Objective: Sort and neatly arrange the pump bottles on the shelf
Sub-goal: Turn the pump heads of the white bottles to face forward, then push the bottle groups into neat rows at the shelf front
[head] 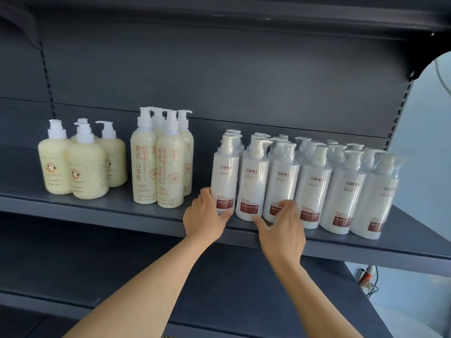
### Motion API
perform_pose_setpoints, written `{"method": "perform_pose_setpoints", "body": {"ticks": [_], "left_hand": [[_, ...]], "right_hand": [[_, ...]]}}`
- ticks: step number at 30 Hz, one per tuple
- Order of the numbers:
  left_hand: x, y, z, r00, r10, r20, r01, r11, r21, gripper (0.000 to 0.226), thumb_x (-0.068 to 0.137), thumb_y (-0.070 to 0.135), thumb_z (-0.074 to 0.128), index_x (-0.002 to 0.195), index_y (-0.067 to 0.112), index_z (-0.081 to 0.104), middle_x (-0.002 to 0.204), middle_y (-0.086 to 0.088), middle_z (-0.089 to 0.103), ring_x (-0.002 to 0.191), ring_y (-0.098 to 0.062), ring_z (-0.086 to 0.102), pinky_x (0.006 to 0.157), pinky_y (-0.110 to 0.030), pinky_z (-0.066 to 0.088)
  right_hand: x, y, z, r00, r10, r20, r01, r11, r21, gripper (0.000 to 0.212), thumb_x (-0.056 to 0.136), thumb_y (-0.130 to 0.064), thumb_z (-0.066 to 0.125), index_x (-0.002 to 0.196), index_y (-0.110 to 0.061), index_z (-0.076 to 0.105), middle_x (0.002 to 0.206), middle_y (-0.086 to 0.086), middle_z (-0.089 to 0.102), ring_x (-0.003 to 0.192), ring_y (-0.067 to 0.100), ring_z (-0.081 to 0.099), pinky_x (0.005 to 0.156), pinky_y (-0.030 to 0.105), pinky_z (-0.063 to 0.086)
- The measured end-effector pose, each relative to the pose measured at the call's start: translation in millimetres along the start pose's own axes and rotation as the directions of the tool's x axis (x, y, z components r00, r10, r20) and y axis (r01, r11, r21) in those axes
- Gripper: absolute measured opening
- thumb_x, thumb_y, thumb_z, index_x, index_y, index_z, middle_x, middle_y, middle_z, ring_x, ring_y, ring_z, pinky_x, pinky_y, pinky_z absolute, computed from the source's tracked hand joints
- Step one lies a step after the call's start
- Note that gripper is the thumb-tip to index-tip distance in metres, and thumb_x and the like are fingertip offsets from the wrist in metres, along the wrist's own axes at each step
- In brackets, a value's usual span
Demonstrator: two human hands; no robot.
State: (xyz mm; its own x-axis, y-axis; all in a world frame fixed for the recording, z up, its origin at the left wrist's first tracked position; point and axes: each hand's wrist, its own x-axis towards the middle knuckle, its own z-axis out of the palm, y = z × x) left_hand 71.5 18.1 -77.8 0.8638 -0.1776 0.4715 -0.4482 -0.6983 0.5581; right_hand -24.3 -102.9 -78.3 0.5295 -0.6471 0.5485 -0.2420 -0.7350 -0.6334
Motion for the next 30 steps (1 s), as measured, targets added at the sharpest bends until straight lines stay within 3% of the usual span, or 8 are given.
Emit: {"method": "perform_pose_setpoints", "body": {"ticks": [6, 21, 30], "left_hand": [[0, 1, -1, 1.000, -0.013, 0.026, 0.012, 1.000, 0.027, 0.064, 0.081, 0.049, 0.065, 0.128, 0.016, 0.036, 0.123, -0.002, 0.056, 0.108, -0.019, 0.057, 0.083, -0.032, 0.046], [-1, 1, -2, 1.000, -0.014, 0.024, 0.014, 1.000, 0.024, 0.062, 0.082, 0.050, 0.063, 0.127, 0.016, 0.036, 0.123, -0.001, 0.056, 0.107, -0.020, 0.057, 0.082, -0.032, 0.046], [3, 2, -9, 0.989, -0.049, 0.136, 0.046, 0.999, 0.022, 0.063, 0.083, 0.051, 0.061, 0.129, 0.018, 0.034, 0.123, -0.004, 0.054, 0.108, -0.021, 0.056, 0.082, -0.032, 0.044]], "right_hand": [[4, -5, 11, 0.999, -0.030, 0.025, 0.035, 0.979, -0.201, 0.038, 0.081, -0.048, 0.064, 0.098, -0.016, 0.051, 0.092, -0.003, 0.061, 0.094, 0.018, 0.056, 0.079, 0.027, 0.037], [4, -3, 18, 0.999, -0.042, -0.004, 0.040, 0.972, -0.233, 0.035, 0.082, -0.050, 0.061, 0.095, -0.017, 0.058, 0.095, -0.003, 0.065, 0.096, 0.019, 0.056, 0.080, 0.030, 0.040], [4, -3, 18, 0.999, -0.038, 0.004, 0.038, 0.968, -0.246, 0.035, 0.083, -0.049, 0.060, 0.095, -0.017, 0.059, 0.094, -0.003, 0.064, 0.095, 0.020, 0.056, 0.080, 0.031, 0.040]]}}
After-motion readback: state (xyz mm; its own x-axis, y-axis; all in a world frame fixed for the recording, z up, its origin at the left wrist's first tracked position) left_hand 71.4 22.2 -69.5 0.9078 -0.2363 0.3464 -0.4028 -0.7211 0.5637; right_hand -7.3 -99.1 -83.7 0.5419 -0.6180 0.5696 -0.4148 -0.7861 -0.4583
